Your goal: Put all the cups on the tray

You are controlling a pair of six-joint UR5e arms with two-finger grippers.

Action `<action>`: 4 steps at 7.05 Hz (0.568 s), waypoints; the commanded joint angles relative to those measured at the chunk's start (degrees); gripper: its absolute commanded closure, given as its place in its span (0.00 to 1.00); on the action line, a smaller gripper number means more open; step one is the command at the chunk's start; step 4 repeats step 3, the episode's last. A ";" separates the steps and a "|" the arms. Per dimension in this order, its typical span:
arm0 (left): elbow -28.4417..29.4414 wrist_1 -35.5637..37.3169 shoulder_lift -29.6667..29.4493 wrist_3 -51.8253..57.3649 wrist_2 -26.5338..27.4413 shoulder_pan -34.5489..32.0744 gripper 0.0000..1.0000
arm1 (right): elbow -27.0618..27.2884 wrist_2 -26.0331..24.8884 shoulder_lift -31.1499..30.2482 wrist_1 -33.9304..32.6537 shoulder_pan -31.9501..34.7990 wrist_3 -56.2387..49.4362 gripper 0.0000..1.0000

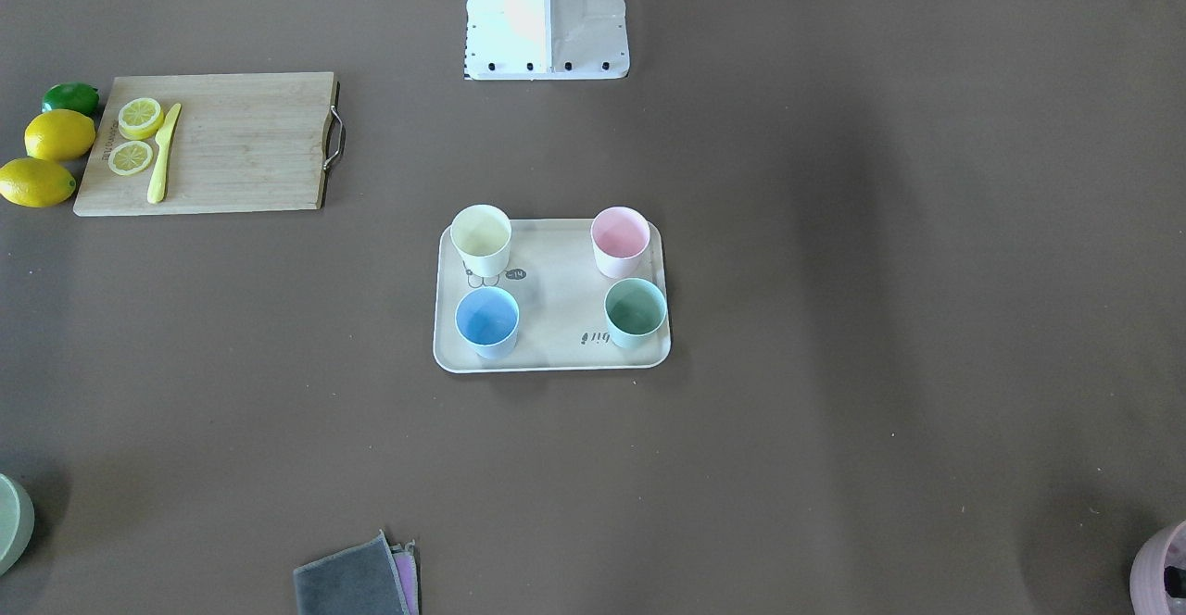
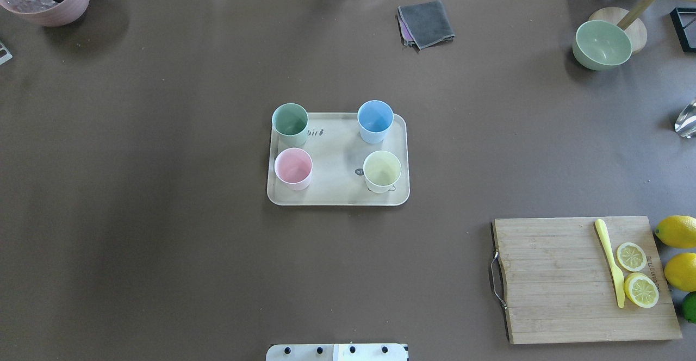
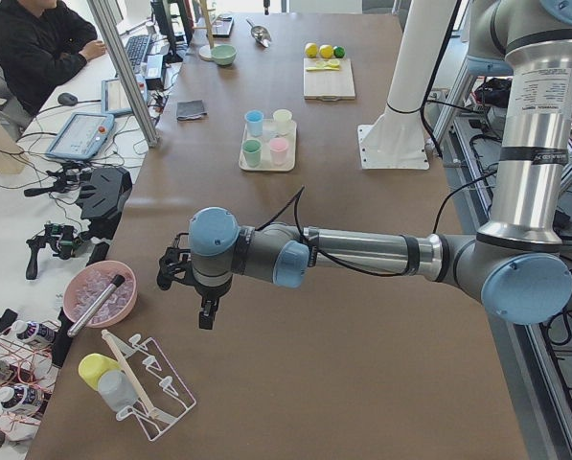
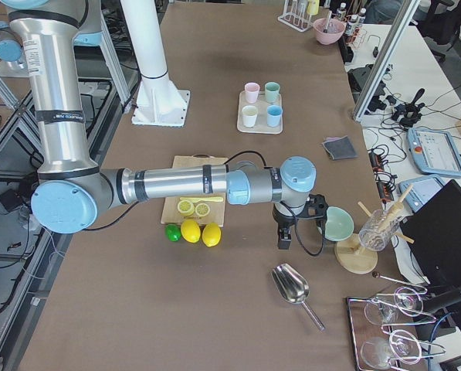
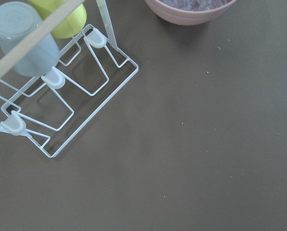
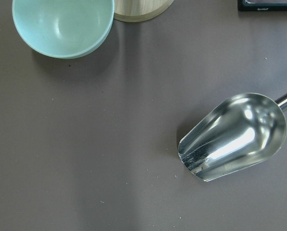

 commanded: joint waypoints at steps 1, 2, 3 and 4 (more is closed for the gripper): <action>0.12 0.00 -0.08 -0.01 0.10 0.05 0.02 | 0.00 -0.06 0.16 0.01 0.00 -0.02 0.00; 0.21 0.00 -0.08 -0.01 0.10 0.05 0.02 | 0.00 -0.15 0.34 0.01 -0.08 0.07 0.00; 0.30 0.00 -0.08 -0.01 0.10 0.14 0.02 | -0.09 -0.06 0.34 0.10 0.00 0.07 0.00; 0.30 0.00 -0.08 -0.01 0.10 0.14 0.02 | -0.09 -0.06 0.34 0.10 0.00 0.07 0.00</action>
